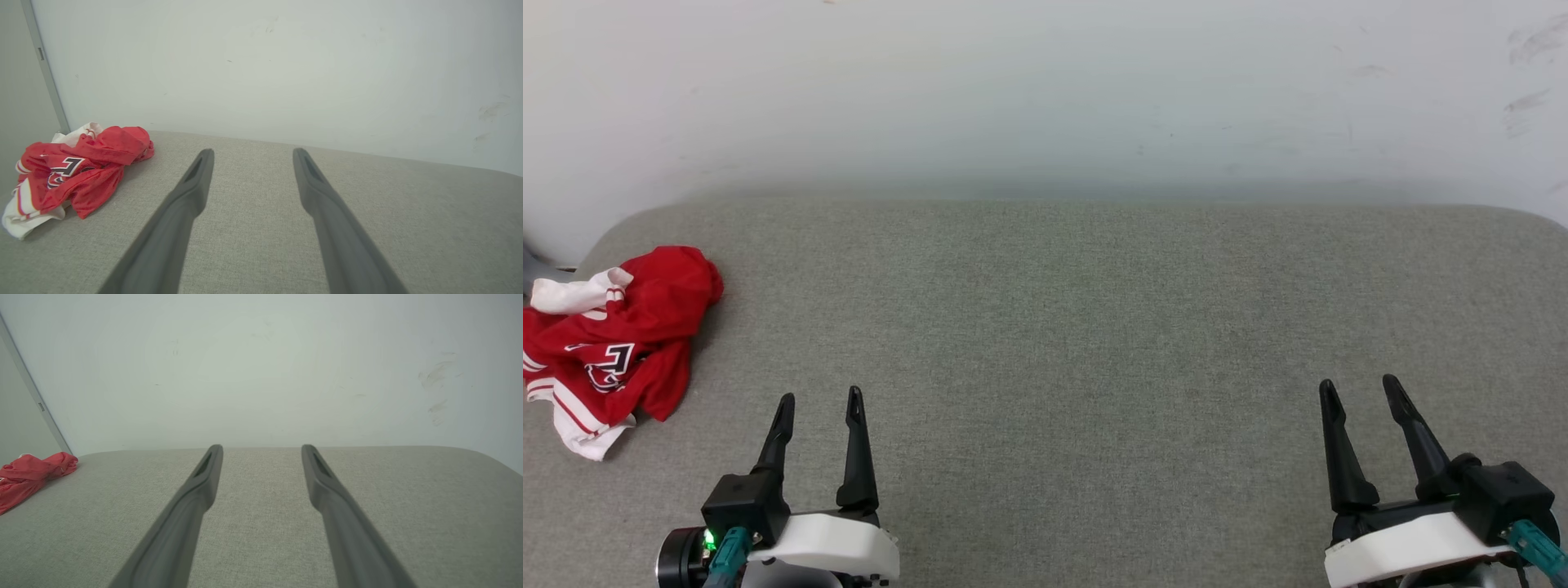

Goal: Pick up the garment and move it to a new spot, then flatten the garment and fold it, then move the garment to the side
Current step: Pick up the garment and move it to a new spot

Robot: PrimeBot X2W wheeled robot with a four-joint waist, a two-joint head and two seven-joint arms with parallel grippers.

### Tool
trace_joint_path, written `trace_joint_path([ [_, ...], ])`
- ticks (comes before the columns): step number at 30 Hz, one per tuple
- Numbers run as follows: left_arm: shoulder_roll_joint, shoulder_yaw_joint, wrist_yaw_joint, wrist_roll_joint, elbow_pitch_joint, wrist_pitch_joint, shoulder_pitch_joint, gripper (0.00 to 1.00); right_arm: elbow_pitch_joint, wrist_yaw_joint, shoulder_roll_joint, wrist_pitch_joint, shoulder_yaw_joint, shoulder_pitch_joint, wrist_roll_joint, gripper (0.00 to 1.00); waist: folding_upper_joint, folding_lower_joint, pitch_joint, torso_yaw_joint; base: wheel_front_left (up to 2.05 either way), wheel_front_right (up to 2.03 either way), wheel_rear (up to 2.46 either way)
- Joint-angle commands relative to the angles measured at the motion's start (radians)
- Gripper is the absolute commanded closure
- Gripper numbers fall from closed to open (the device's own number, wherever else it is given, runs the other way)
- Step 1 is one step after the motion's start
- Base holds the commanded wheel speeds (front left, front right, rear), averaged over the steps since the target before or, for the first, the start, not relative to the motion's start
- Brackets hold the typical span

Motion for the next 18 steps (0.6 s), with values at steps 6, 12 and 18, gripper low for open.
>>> trace_joint_path([
  [6, -0.001, -0.004, 0.000, 0.004, 0.003, -0.003, 0.007, 0.00, 0.004, -0.001, 0.002, -0.002, -0.002, 0.000, 0.005, 0.00, 0.0000, 0.0000, 0.001, 0.000, 0.00, 0.00, 0.00],
  [12, -0.001, -0.006, 0.003, 0.007, 0.005, -0.003, 0.004, 0.00, 0.004, -0.001, 0.002, -0.002, -0.002, 0.002, 0.000, 0.00, 0.0000, 0.0000, 0.000, 0.005, 0.00, 0.00, 0.00],
  [18, -0.001, -0.005, 0.004, 0.020, 0.007, -0.003, -0.002, 0.00, 0.000, -0.001, 0.002, -0.002, -0.002, 0.005, 0.001, 0.00, 0.0000, 0.0000, 0.000, 0.027, 0.00, 0.00, 0.00],
])
